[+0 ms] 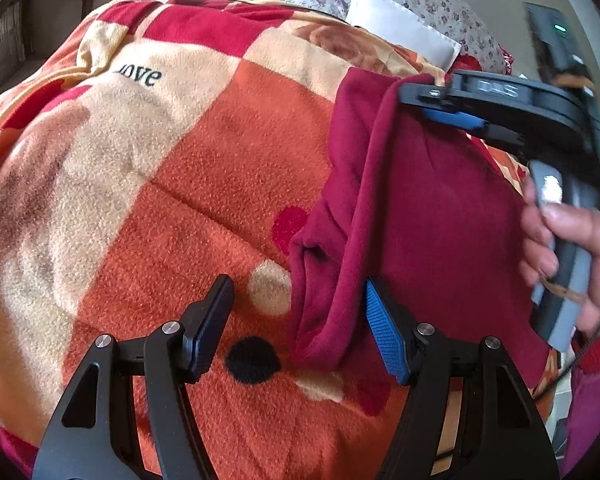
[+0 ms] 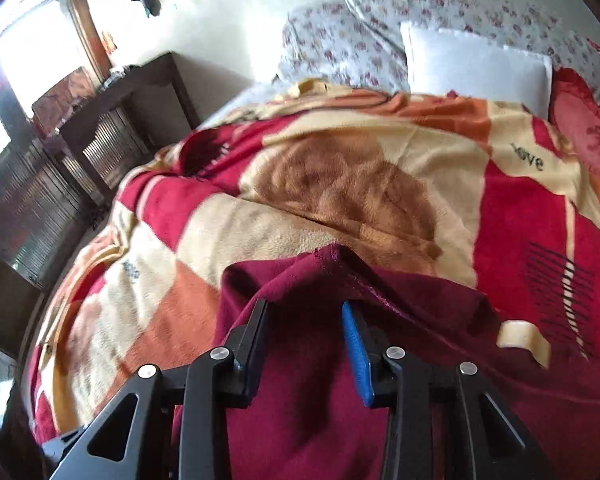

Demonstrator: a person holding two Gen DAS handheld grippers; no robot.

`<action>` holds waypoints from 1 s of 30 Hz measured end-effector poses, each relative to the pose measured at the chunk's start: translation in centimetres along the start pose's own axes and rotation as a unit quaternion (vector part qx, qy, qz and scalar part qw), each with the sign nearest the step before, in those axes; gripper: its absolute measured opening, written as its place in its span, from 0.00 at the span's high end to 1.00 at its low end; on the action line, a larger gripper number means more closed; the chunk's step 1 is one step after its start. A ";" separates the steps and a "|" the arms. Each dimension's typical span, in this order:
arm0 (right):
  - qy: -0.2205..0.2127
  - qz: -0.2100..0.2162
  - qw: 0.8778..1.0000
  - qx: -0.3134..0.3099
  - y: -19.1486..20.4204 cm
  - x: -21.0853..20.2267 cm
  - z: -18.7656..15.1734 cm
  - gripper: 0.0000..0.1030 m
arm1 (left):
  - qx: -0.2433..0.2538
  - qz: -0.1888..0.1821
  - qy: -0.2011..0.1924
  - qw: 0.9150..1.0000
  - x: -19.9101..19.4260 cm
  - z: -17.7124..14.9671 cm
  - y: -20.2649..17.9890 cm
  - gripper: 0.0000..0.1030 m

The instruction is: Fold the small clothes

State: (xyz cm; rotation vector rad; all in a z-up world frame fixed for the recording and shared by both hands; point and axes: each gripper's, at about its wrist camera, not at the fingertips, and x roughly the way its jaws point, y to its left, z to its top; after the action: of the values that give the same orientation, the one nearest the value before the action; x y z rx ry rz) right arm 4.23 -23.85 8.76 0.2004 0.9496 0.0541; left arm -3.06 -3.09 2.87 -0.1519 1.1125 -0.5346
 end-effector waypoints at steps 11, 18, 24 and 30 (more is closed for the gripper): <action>0.049 -0.007 0.998 0.026 0.9 1.0 1.1 0.55 | -0.005 -0.008 -0.008 1.000 0.6 0.3 0.2 0.35; 0.070 -0.063 0.995 -0.014 4.4 2.9 0.6 0.28 | -0.002 -0.010 -0.012 1.000 0.6 0.1 0.4 0.35; 0.074 -0.148 0.984 -0.068 7.1 5.4 -0.1 0.11 | 0.005 -0.009 -0.019 1.000 0.6 -0.2 0.4 0.35; 0.052 -0.170 0.978 -0.107 6.8 5.0 -0.9 0.33 | 0.013 -0.018 -0.019 1.000 0.0 -0.1 0.8 0.35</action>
State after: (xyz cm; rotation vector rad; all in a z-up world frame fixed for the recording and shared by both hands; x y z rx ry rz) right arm 6.66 -16.37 5.53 -0.1670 1.0637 -0.1484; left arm -2.89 -2.36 2.47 -0.1595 1.0677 -0.5762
